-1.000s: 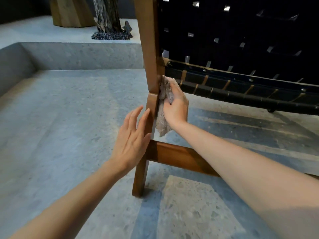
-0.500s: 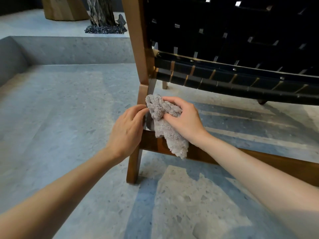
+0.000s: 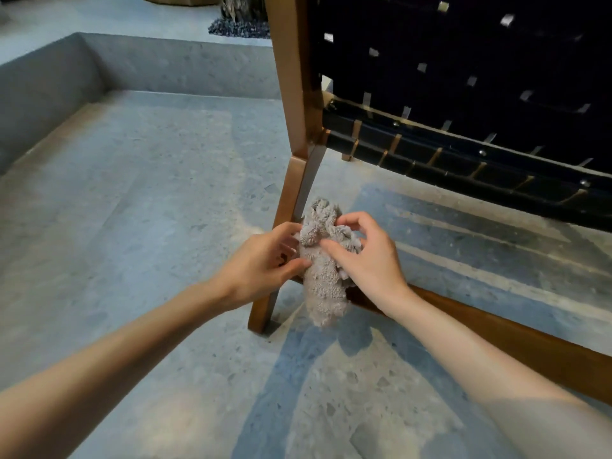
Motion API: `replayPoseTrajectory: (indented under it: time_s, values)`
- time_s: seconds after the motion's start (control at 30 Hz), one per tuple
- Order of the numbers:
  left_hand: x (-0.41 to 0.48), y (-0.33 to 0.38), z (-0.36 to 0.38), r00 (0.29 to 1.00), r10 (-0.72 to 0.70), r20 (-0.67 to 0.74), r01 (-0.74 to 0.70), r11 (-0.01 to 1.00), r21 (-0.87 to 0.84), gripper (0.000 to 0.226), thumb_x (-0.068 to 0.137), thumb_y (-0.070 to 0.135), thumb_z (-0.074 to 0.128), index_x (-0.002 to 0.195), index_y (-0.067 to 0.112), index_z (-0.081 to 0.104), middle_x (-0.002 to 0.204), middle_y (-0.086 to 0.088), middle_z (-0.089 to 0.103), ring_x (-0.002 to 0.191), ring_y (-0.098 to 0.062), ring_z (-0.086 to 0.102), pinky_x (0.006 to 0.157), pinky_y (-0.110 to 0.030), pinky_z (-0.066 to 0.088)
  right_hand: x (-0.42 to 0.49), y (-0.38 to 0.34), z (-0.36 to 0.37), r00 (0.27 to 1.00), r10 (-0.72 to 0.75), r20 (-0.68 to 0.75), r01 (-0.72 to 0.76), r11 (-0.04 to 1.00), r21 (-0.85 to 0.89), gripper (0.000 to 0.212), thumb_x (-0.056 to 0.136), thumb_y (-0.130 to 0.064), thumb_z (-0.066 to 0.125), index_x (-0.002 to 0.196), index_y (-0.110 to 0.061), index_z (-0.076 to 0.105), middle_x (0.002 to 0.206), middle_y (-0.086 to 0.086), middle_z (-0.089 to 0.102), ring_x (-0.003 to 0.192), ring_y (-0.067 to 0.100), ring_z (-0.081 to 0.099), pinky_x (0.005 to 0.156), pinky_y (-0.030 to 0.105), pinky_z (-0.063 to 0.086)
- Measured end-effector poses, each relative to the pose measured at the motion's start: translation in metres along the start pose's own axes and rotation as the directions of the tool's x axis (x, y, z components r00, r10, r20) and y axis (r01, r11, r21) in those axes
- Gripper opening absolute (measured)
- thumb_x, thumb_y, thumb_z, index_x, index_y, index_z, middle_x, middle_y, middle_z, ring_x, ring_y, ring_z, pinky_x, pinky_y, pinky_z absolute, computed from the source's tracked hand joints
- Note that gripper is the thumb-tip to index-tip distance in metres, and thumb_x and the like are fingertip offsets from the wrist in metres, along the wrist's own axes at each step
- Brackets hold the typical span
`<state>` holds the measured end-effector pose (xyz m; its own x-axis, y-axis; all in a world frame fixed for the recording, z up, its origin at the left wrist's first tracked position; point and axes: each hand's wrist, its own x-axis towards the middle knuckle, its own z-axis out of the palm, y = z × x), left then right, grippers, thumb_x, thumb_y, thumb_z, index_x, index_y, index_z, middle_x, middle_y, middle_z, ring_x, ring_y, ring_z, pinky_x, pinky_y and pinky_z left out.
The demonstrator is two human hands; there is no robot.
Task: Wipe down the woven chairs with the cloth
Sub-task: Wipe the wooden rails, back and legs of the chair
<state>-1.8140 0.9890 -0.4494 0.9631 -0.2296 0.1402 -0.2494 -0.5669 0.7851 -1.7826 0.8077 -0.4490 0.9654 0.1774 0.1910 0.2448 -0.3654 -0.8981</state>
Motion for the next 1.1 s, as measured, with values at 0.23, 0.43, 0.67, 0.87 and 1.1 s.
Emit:
replayPoseTrajectory:
  time_s: [0.23,0.43,0.67,0.87,1.1]
  values:
    - [-0.037,0.049,-0.057,0.944,-0.33,0.022,0.328,0.925,-0.192,0.028,0.083,0.023,0.07,0.101,0.026,0.05,0.084,0.003,0.065,0.077,-0.009,0.064,0.071,-0.025,0.055,-0.003,-0.077,0.007,0.952,0.17,0.254,-0.163,0.985,-0.05,0.023,0.085,-0.023,0.071,0.102,-0.026,0.057,0.101,-0.021,0.057,0.103,0.0,0.05,0.074,-0.007,0.031]
    - [-0.082,0.138,-0.14,0.826,-0.563,-0.034,0.497,0.755,-0.428,0.024,0.084,0.017,0.07,0.098,0.022,0.051,0.076,0.0,0.061,0.057,0.002,0.06,0.051,-0.017,0.049,-0.013,-0.211,0.004,0.892,0.205,0.402,-0.195,0.979,-0.065,0.022,0.085,-0.02,0.071,0.103,-0.024,0.058,0.104,-0.012,0.063,0.101,-0.001,0.054,0.085,0.011,0.042]
    - [-0.124,0.274,-0.265,0.728,-0.677,-0.107,0.561,0.678,-0.475,0.027,0.085,0.007,0.067,0.106,0.015,0.053,0.086,0.0,0.058,0.066,-0.004,0.057,0.049,-0.016,0.048,-0.027,-0.396,-0.032,0.833,0.22,0.508,-0.206,0.975,-0.084,0.023,0.087,-0.02,0.069,0.108,-0.019,0.059,0.099,-0.021,0.059,0.087,-0.023,0.048,0.073,0.0,0.037]
    - [-0.143,0.379,-0.37,0.687,-0.718,-0.115,0.605,0.652,-0.457,0.027,0.086,0.001,0.063,0.11,0.011,0.053,0.095,-0.007,0.059,0.078,-0.017,0.057,0.063,-0.025,0.05,-0.026,-0.542,-0.057,0.819,0.219,0.531,-0.209,0.975,-0.08,0.022,0.088,-0.018,0.067,0.108,-0.02,0.059,0.1,-0.018,0.061,0.091,-0.004,0.056,0.081,0.017,0.044]
    - [-0.124,0.449,-0.489,0.716,-0.663,-0.219,0.505,0.708,-0.493,0.033,0.088,-0.004,0.056,0.112,0.018,0.052,0.102,0.001,0.06,0.082,-0.012,0.057,0.064,-0.013,0.048,0.019,-0.664,-0.074,0.857,0.121,0.501,-0.114,0.992,-0.044,0.017,0.088,-0.02,0.068,0.1,-0.028,0.059,0.096,-0.021,0.063,0.093,-0.014,0.054,0.079,0.007,0.041]
